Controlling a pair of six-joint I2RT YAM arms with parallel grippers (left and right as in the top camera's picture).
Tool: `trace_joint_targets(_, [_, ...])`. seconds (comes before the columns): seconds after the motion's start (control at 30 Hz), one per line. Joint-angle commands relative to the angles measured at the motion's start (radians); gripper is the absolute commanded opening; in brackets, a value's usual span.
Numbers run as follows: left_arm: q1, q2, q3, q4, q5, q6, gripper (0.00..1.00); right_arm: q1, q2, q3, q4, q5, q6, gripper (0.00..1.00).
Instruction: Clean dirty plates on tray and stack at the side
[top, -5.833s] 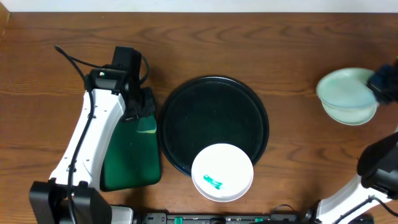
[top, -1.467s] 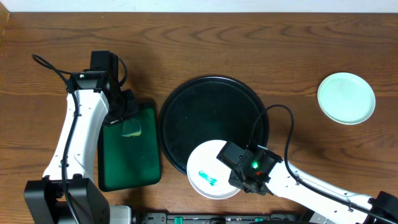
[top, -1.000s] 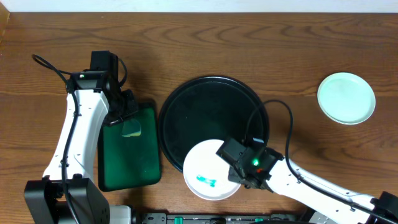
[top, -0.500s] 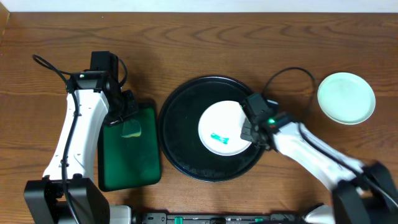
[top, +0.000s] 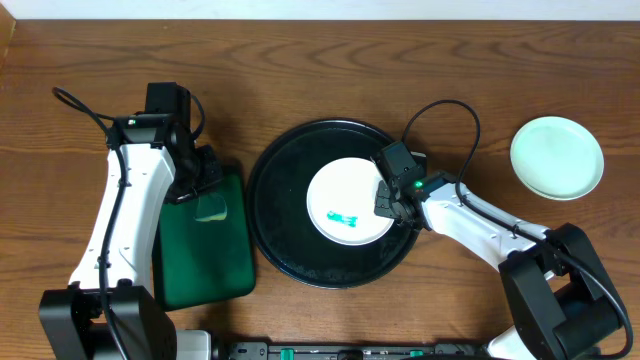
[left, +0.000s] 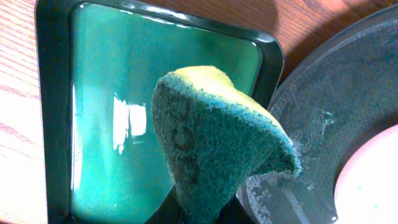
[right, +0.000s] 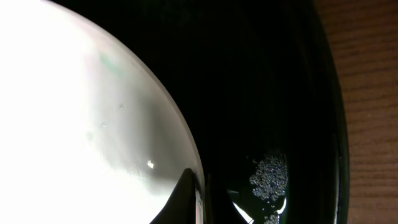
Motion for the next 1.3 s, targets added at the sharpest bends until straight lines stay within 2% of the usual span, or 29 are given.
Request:
trace_joint_targets(0.0, [0.005,0.009,-0.015,-0.002,-0.053,0.017,0.07,0.018,0.039,-0.037,0.0,-0.057,-0.028,0.01])
trace_joint_targets(0.07, [0.009,0.015,-0.034,0.008,-0.143,-0.013,0.07,0.018,0.037,-0.037,0.0,-0.057,-0.028,0.01])
trace_joint_targets(0.13, [0.025,0.031,-0.061,0.02,-0.163,-0.028,0.07,0.018,0.037,-0.037,-0.002,-0.057,-0.028,0.01])
trace_joint_targets(0.33, [0.081,0.122,-0.152,0.067,-0.062,0.009,0.07,0.017,0.037,-0.037,-0.002,-0.078,-0.061,0.01])
trace_joint_targets(0.43, [0.09,0.152,-0.194,0.121,0.024,0.047,0.07,0.017,0.037,-0.034,0.0,-0.101,-0.108,0.01])
trace_joint_targets(0.57, [0.09,0.158,-0.22,0.167,0.068,0.048,0.07,0.018,0.037,-0.013,0.0,-0.168,-0.206,0.01])
trace_joint_targets(0.77, [0.09,0.157,-0.22,0.171,0.078,0.047,0.07,0.018,0.037,0.034,-0.033,-0.23,-0.127,0.01])
trace_joint_targets(0.83, [0.09,0.158,-0.22,0.171,0.078,0.047,0.07,0.018,0.037,0.051,-0.015,-0.275,-0.174,0.01])
trace_joint_targets(0.87, [0.09,0.157,-0.22,0.171,0.078,0.047,0.07,0.018,0.037,0.06,-0.011,-0.275,-0.215,0.06])
trace_joint_targets(0.93, [0.09,0.158,-0.22,0.171,0.078,0.047,0.08,0.018,0.037,0.08,-0.022,-0.233,-0.283,0.42])
trace_joint_targets(1.0, [0.09,0.157,-0.22,0.171,0.078,0.047,0.07,0.015,0.037,0.099,-0.045,-0.196,-0.362,0.72])
trace_joint_targets(1.1, [0.09,0.158,-0.22,0.171,0.078,0.047,0.07,0.01,0.037,0.121,-0.06,-0.169,-0.519,0.8])
trace_joint_targets(1.27, [0.09,0.158,-0.22,0.171,0.078,0.047,0.07,0.011,0.037,0.16,-0.042,-0.151,-0.834,0.78])
